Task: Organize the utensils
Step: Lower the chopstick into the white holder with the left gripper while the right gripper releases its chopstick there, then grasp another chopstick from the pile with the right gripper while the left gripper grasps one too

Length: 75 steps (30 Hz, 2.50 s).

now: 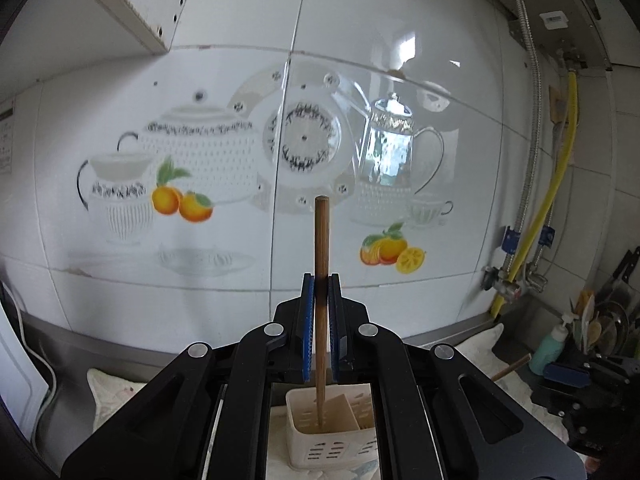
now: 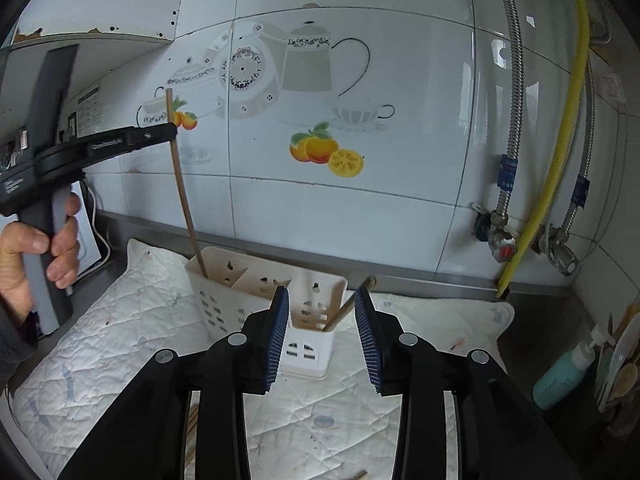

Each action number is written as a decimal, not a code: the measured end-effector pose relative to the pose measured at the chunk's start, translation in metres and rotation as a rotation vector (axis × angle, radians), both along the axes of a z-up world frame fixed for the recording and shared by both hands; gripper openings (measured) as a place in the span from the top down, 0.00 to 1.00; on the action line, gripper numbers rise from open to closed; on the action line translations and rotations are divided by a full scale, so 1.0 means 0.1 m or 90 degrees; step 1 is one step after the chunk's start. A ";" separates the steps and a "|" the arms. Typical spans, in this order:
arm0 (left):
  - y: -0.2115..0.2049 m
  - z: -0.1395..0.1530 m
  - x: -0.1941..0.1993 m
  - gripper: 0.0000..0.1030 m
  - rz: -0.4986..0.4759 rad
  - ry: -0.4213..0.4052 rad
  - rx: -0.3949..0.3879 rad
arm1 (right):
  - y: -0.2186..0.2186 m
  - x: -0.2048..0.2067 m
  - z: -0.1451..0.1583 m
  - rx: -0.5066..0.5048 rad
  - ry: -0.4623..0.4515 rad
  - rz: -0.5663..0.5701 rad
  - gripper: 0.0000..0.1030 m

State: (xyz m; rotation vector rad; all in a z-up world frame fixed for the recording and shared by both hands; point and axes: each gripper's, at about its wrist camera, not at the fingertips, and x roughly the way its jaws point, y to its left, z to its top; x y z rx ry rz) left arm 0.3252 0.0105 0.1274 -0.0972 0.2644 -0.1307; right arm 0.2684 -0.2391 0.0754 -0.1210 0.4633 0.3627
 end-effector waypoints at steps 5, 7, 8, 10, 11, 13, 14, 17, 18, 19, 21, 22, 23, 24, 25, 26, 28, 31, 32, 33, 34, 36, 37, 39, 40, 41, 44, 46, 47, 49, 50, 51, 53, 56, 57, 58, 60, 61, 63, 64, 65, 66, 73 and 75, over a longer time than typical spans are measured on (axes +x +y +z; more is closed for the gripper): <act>0.01 -0.17 0.04 0.95 -0.006 0.023 -0.004 | -0.05 -0.14 -0.16 0.010 0.019 -0.001 0.67; 0.01 -0.22 0.05 0.95 -0.006 0.032 0.000 | -0.07 -0.19 -0.22 0.017 0.027 -0.004 0.67; 0.01 -0.25 0.06 0.95 -0.006 0.039 0.001 | -0.08 -0.21 -0.25 0.020 0.030 -0.007 0.67; 0.02 -0.29 0.08 0.95 -0.005 0.049 0.000 | -0.12 -0.25 -0.32 0.026 0.041 -0.014 0.67; 0.02 -0.30 0.09 0.95 -0.005 0.055 -0.002 | -0.13 -0.27 -0.36 0.032 0.049 -0.018 0.67; 0.04 -0.33 0.10 0.94 -0.004 0.064 -0.008 | -0.17 -0.33 -0.43 0.044 0.064 -0.023 0.67; 0.06 -0.35 0.09 0.92 0.000 0.067 -0.013 | -0.19 -0.36 -0.47 0.048 0.069 -0.026 0.67; 0.09 -0.36 0.06 0.91 -0.005 0.070 -0.021 | -0.24 -0.50 -0.58 0.055 0.082 -0.039 0.67; 0.09 -0.36 0.05 0.86 -0.005 0.070 -0.021 | -0.25 -0.55 -0.61 0.058 0.086 -0.041 0.67; 0.10 -0.35 0.03 0.83 -0.007 0.069 -0.024 | -0.27 -0.61 -0.65 0.062 0.090 -0.046 0.67; 0.11 -0.34 -0.05 0.77 -0.009 0.062 -0.025 | -0.30 -0.72 -0.71 0.068 0.098 -0.057 0.67; 0.11 -0.32 -0.08 0.76 -0.012 0.059 -0.025 | -0.32 -0.79 -0.75 0.069 0.102 -0.065 0.67; 0.11 -0.32 -0.15 0.69 -0.013 0.056 -0.026 | -0.34 -0.86 -0.79 0.071 0.104 -0.074 0.67; 0.11 -0.31 -0.19 0.58 -0.011 0.052 -0.026 | -0.35 -0.92 -0.82 0.076 0.106 -0.082 0.67; 0.11 -0.31 -0.27 0.55 -0.008 0.043 -0.024 | -0.37 -1.00 -0.87 0.089 0.115 -0.089 0.67; 0.11 -0.30 -0.32 0.53 -0.010 0.037 -0.025 | -0.39 -1.08 -0.93 0.103 0.127 -0.092 0.67; 0.12 -0.32 -0.44 0.50 -0.014 0.034 -0.024 | -0.40 -1.20 -1.03 0.117 0.144 -0.107 0.67; 0.14 -0.39 -0.64 0.39 -0.018 0.036 -0.034 | -0.37 -1.35 -1.18 0.137 0.176 -0.117 0.67; 0.14 -0.41 -0.70 0.36 -0.015 0.037 -0.032 | -0.34 -1.40 -1.23 0.138 0.186 -0.121 0.69; 0.15 -0.44 -0.77 0.32 -0.012 0.038 -0.030 | -0.32 -1.43 -1.27 0.137 0.192 -0.128 0.69; 0.16 -0.47 -0.85 0.31 -0.012 0.040 -0.029 | -0.31 -1.47 -1.32 0.144 0.204 -0.140 0.70; 0.18 -0.53 -0.97 0.27 -0.003 0.046 -0.024 | -0.28 -1.51 -1.43 0.179 0.235 -0.144 0.76; 0.19 -0.56 -1.03 0.27 0.001 0.048 -0.024 | -0.27 -1.52 -1.49 0.195 0.250 -0.152 0.76; 0.22 -0.62 -1.16 0.26 -0.001 0.053 -0.026 | -0.22 -1.56 -1.59 0.201 0.268 -0.170 0.81; 0.24 -0.65 -1.23 0.26 -0.002 0.052 -0.026 | -0.18 -1.59 -1.64 0.212 0.283 -0.175 0.82; 0.25 -0.68 -1.30 0.25 0.001 0.051 -0.022 | -0.16 -1.60 -1.69 0.226 0.297 -0.174 0.83; 0.27 -0.78 -1.48 0.23 0.002 0.052 -0.007 | -0.10 -1.63 -1.79 0.258 0.325 -0.188 0.83; 0.28 -0.83 -1.57 0.23 -0.001 0.052 0.001 | -0.07 -1.64 -1.84 0.279 0.341 -0.204 0.83; 0.28 -0.86 -1.61 0.23 -0.004 0.054 0.009 | -0.07 -1.63 -1.87 0.289 0.348 -0.211 0.83; 0.27 -0.89 -1.67 0.23 -0.006 0.052 0.026 | -0.08 -1.62 -1.91 0.315 0.363 -0.222 0.83; 0.28 -0.91 -1.71 0.23 -0.008 0.050 0.034 | -0.08 -1.61 -1.92 0.325 0.367 -0.228 0.83; 0.28 -0.93 -1.74 0.22 -0.011 0.050 0.038 | -0.07 -1.60 -1.93 0.328 0.370 -0.236 0.83; 0.30 -0.97 -1.78 0.22 -0.018 0.059 0.037 | -0.06 -1.57 -1.93 0.333 0.373 -0.246 0.83; 0.32 -1.06 -1.83 0.22 -0.035 0.080 0.032 | -0.03 -1.53 -1.93 0.322 0.373 -0.265 0.83; 0.32 -1.09 -1.85 0.22 -0.036 0.086 0.033 | -0.03 -1.52 -1.94 0.322 0.375 -0.270 0.84; 0.33 -1.13 -1.89 0.22 -0.039 0.094 0.032 | -0.03 -1.52 -1.93 0.323 0.374 -0.275 0.85; 0.35 -1.21 -1.94 0.22 -0.046 0.111 0.027 | -0.02 -1.51 -1.92 0.317 0.371 -0.276 0.89; 0.35 -1.25 -1.97 0.22 -0.050 0.119 0.024 | -0.02 -1.51 -1.92 0.313 0.370 -0.277 0.89; 0.36 -1.36 -2.03 0.22 -0.058 0.146 0.021 | 0.00 -1.52 -1.90 0.297 0.364 -0.275 0.91; 0.37 -1.41 -2.05 0.22 -0.060 0.156 0.018 | 0.00 -1.52 -1.90 0.290 0.361 -0.278 0.92; 0.37 -1.47 -2.09 0.22 -0.067 0.169 0.013 | -0.01 -1.52 -1.89 0.283 0.358 -0.276 0.94; 0.38 -1.53 -2.12 0.23 -0.070 0.183 0.006 | -0.02 -1.52 -1.89 0.276 0.355 -0.274 0.94; 0.24 -1.97 -2.32 0.43 -0.103 0.275 -0.006 | -0.05 -1.57 -1.87 0.194 0.328 -0.272 0.94; 0.17 -2.10 -2.33 0.54 -0.121 0.307 -0.023 | -0.05 -1.60 -1.86 0.165 0.315 -0.271 0.94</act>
